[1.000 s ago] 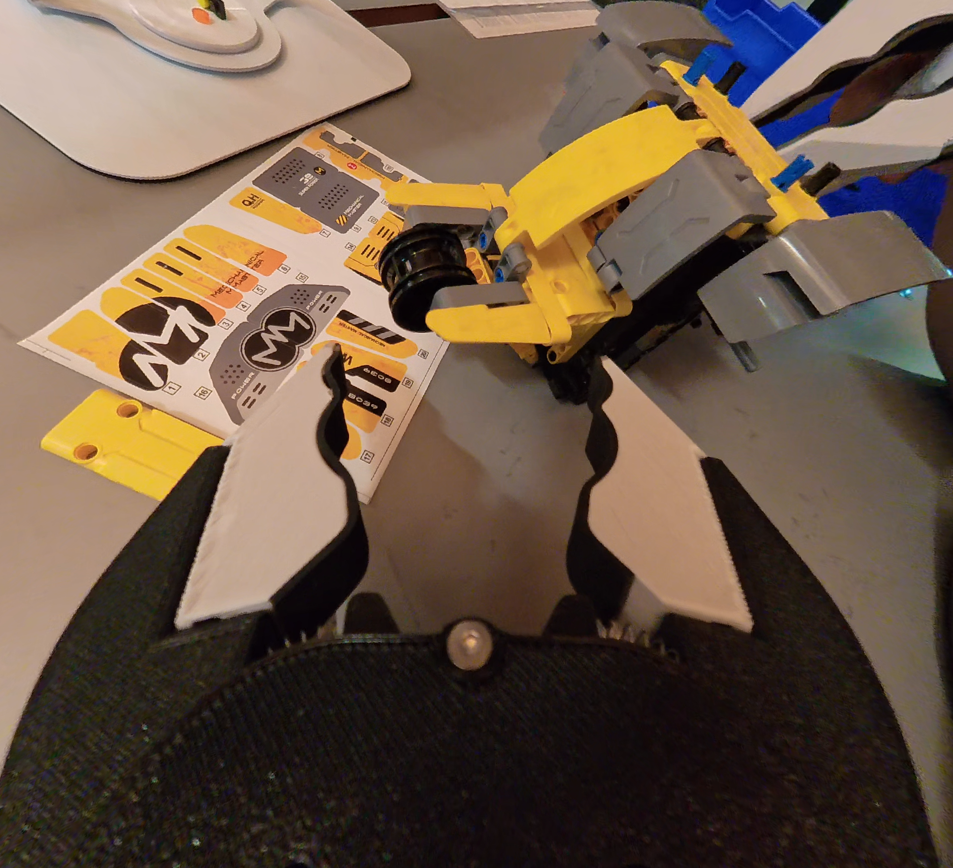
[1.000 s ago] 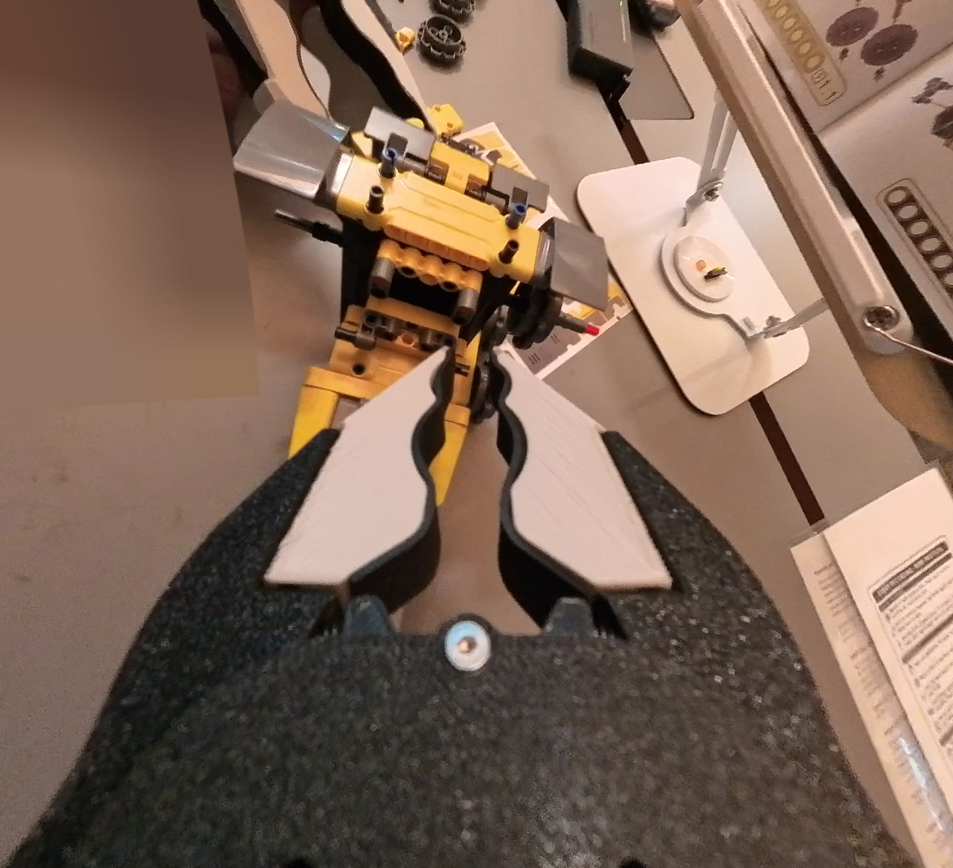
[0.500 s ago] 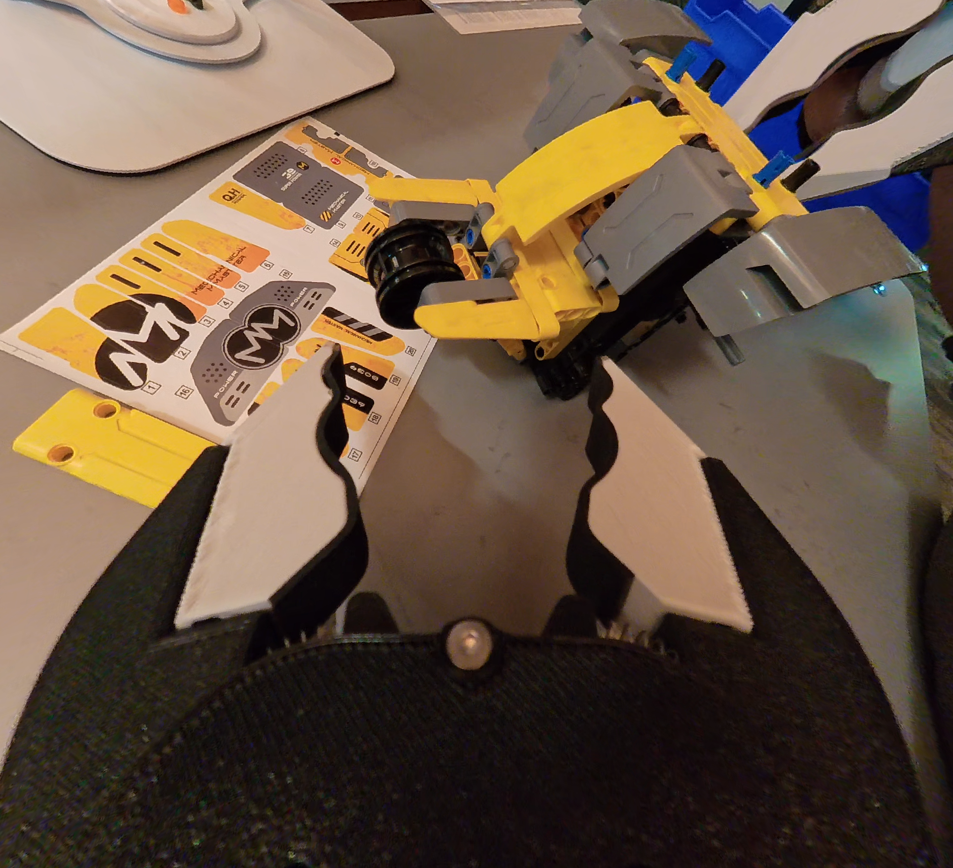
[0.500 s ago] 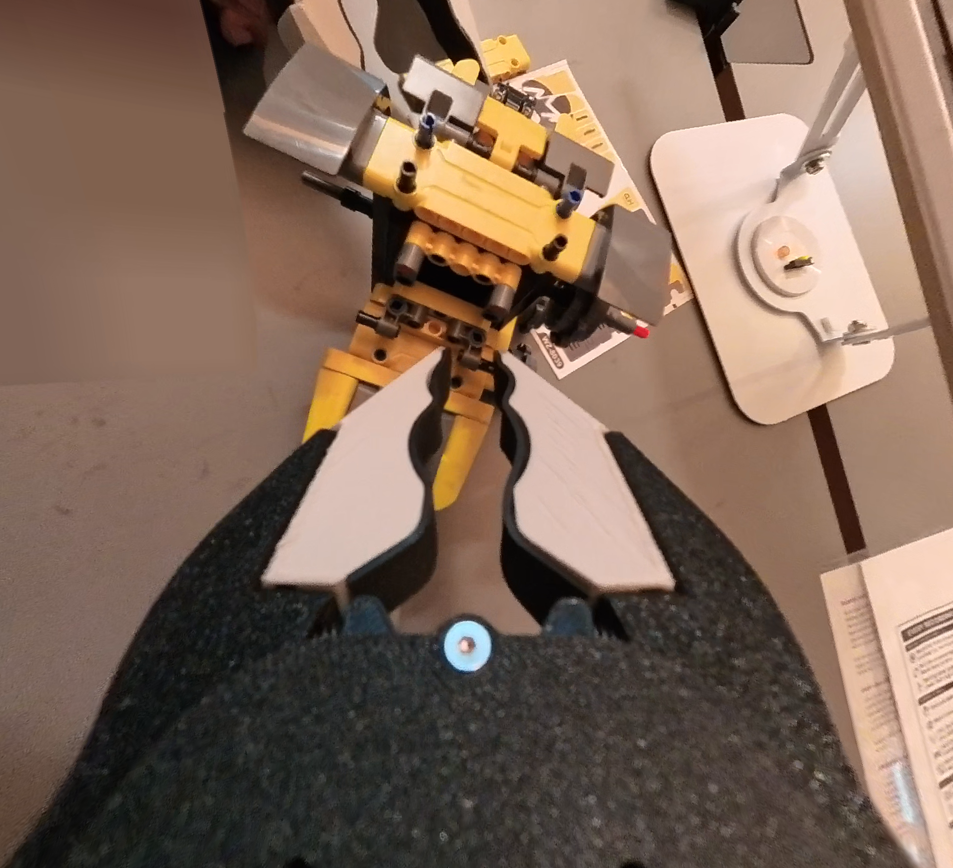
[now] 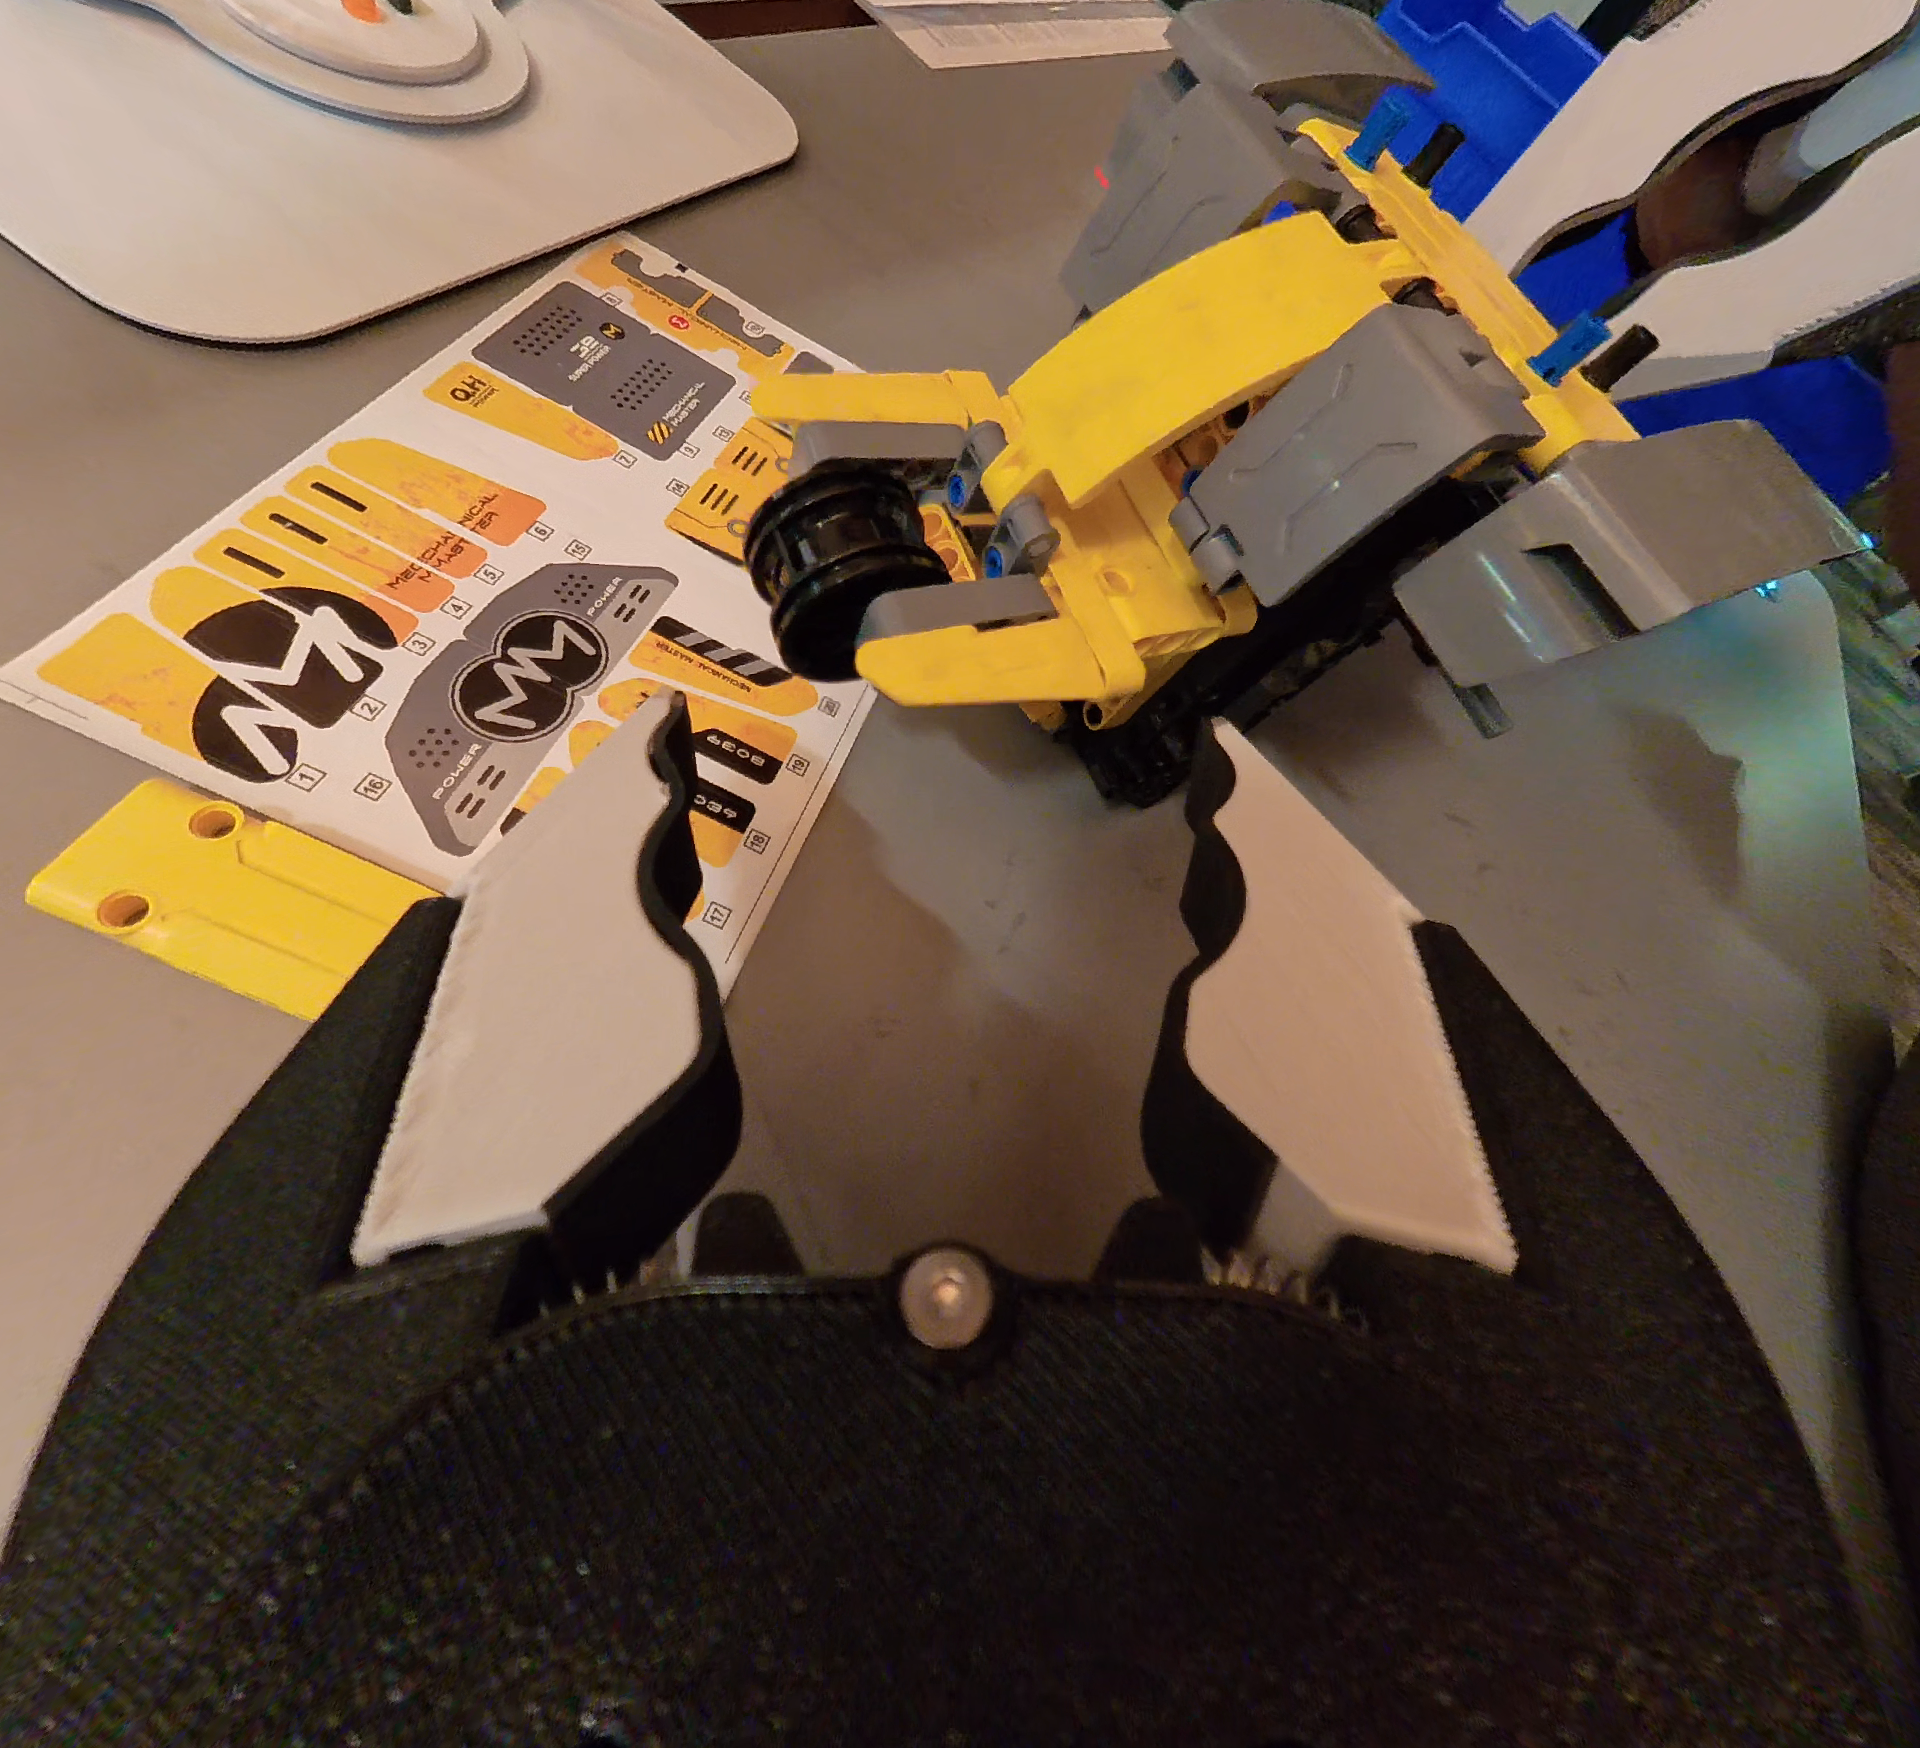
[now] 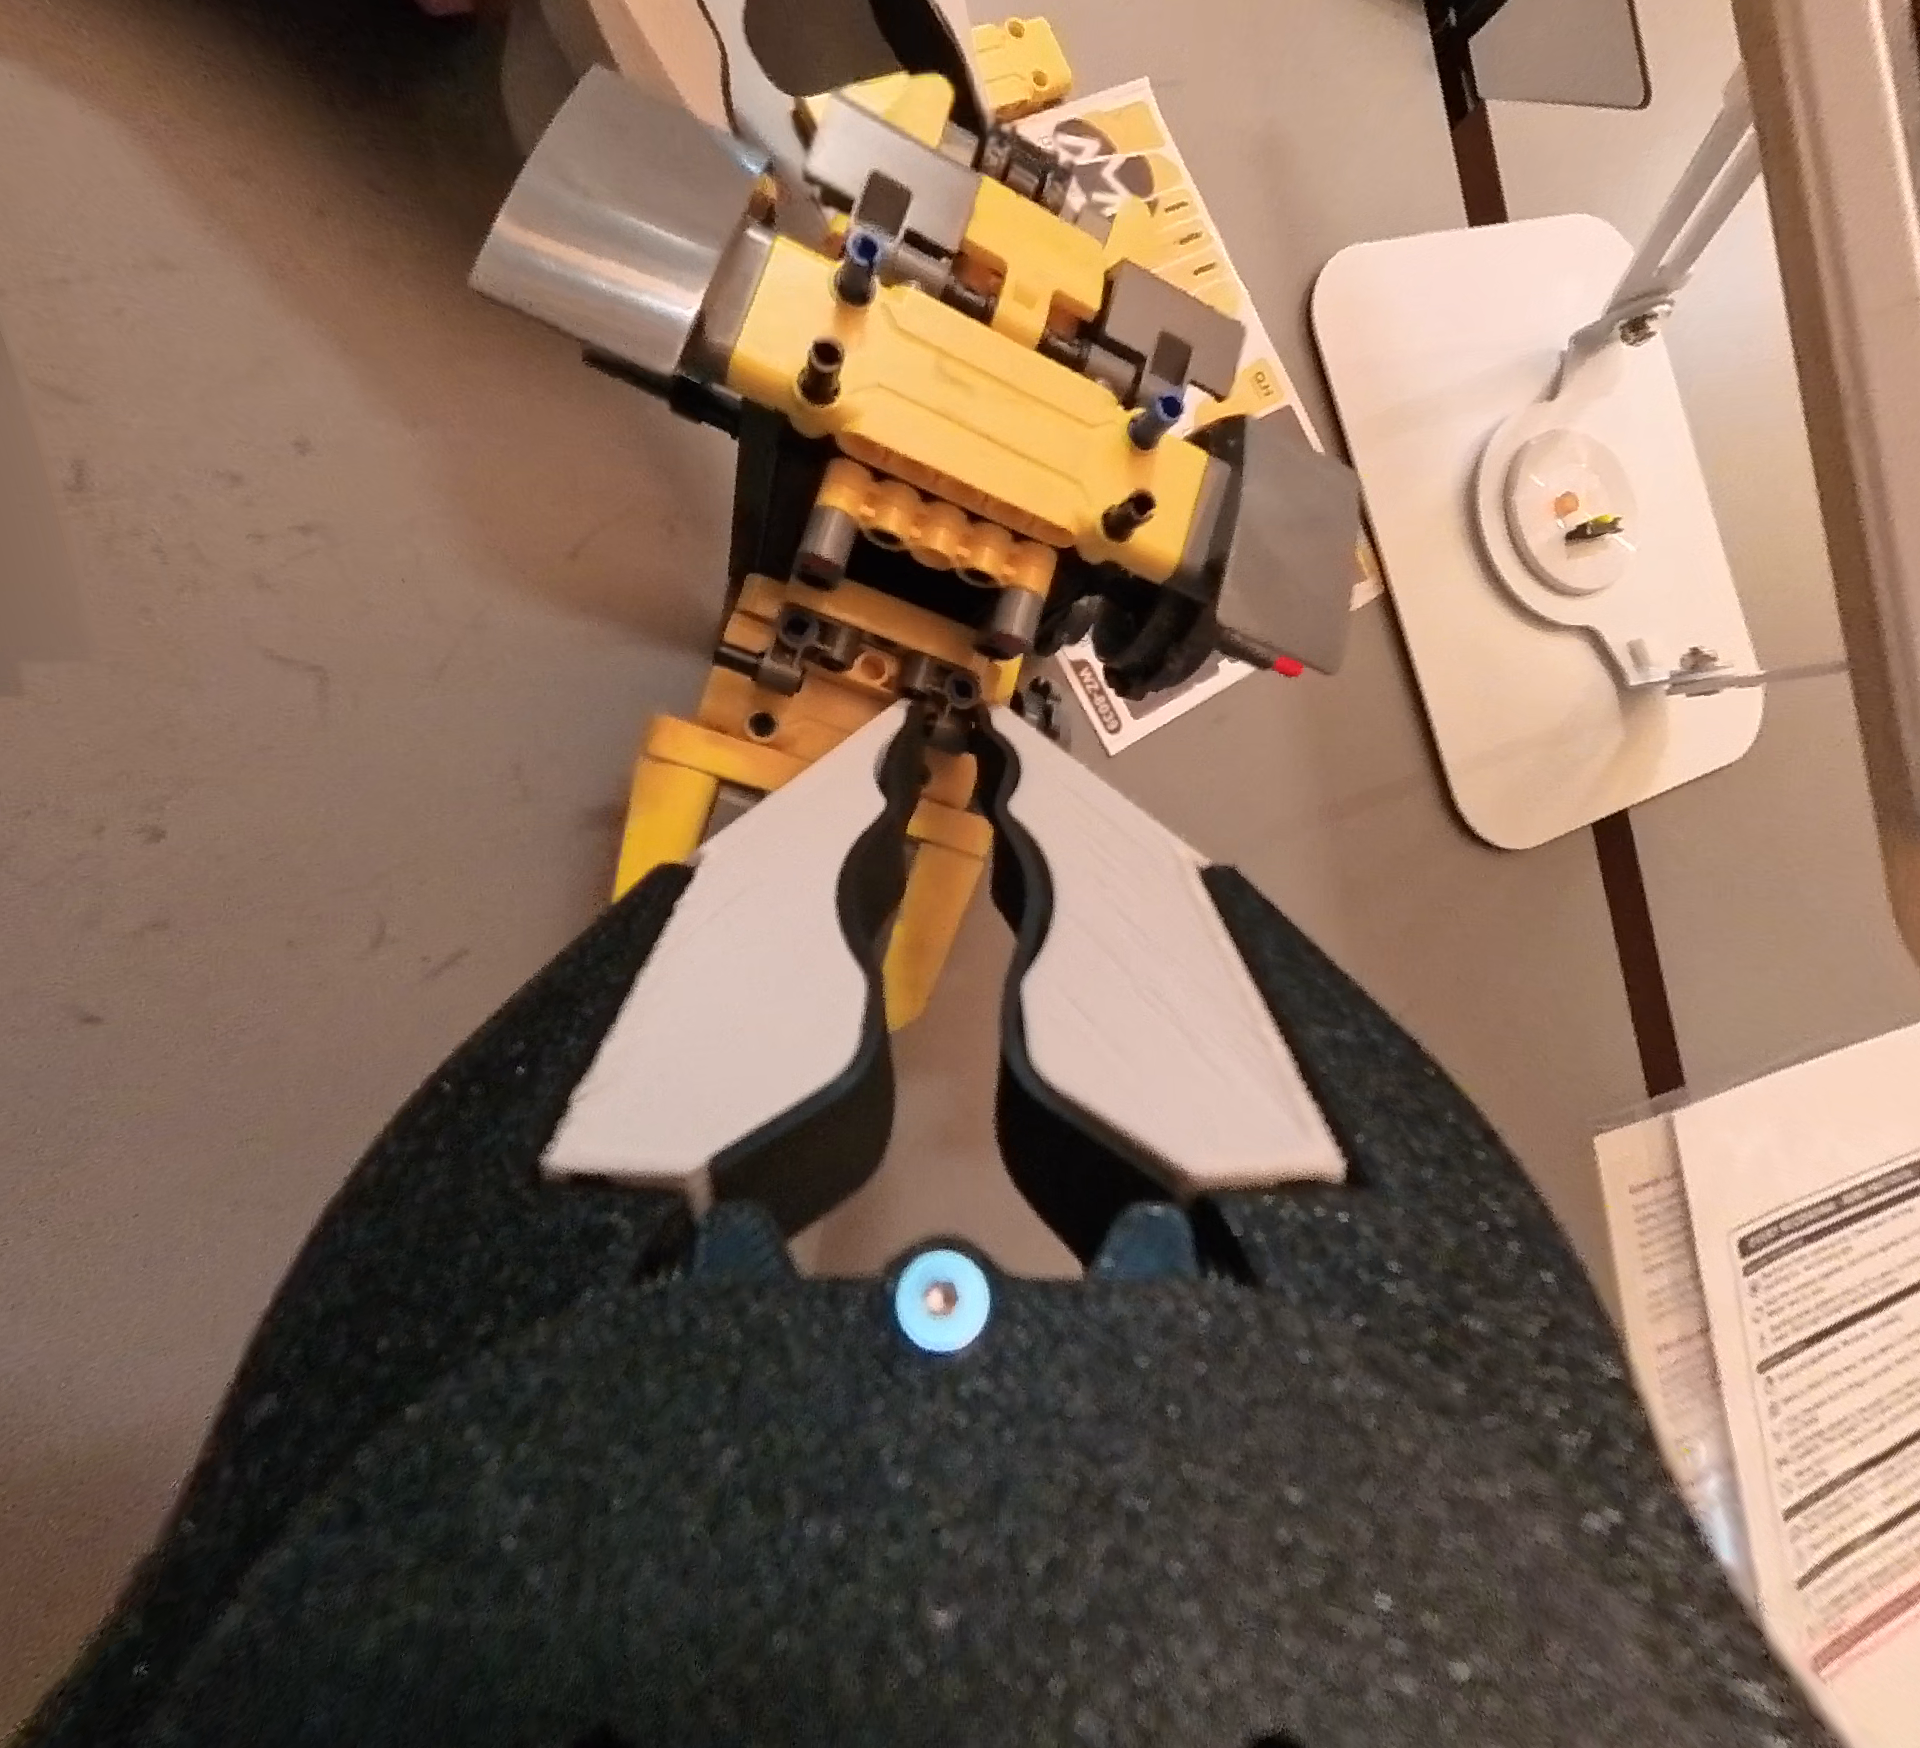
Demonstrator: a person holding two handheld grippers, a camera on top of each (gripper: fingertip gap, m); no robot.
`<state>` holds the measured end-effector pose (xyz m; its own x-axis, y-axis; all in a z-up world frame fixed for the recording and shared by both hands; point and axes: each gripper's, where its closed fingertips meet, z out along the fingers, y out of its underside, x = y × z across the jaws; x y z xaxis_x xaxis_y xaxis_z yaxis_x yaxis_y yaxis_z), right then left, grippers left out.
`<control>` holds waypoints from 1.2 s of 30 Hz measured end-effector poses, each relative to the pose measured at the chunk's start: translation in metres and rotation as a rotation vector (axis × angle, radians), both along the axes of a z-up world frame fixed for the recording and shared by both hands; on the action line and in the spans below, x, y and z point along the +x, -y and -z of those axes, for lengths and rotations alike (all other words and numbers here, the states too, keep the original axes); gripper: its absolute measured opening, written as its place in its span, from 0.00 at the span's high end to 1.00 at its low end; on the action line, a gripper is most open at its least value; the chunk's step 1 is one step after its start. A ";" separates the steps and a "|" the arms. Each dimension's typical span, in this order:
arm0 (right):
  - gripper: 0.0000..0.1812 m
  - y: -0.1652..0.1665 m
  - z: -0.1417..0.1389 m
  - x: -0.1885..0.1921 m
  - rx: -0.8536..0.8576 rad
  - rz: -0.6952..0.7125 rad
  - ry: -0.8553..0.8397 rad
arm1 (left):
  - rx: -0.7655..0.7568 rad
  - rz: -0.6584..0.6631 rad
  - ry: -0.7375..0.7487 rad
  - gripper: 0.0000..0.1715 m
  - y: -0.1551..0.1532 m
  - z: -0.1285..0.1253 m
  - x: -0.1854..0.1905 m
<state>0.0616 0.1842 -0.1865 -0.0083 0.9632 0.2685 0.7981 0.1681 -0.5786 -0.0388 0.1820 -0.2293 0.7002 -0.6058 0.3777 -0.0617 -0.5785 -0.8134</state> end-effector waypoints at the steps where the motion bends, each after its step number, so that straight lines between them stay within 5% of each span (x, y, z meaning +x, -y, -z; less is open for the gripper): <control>1: 0.96 0.000 0.000 0.000 -0.009 0.008 0.004 | -0.001 0.000 0.000 0.46 0.000 0.000 0.000; 21: 0.96 0.004 0.000 0.002 -0.004 0.028 0.057 | -0.002 0.000 0.006 0.46 0.000 -0.001 0.000; 30: 0.90 0.004 -0.005 0.003 0.156 0.067 -0.051 | -0.001 0.004 0.006 0.46 0.001 -0.001 0.000; 36: 0.86 0.002 -0.015 0.008 0.003 0.177 -0.329 | -0.010 0.000 -0.003 0.46 0.000 0.001 0.000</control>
<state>0.0699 0.1823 -0.1714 0.2461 0.9411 0.2320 0.5862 0.0462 -0.8089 -0.0385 0.1820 -0.2303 0.7015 -0.6021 0.3813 -0.0641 -0.5862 -0.8076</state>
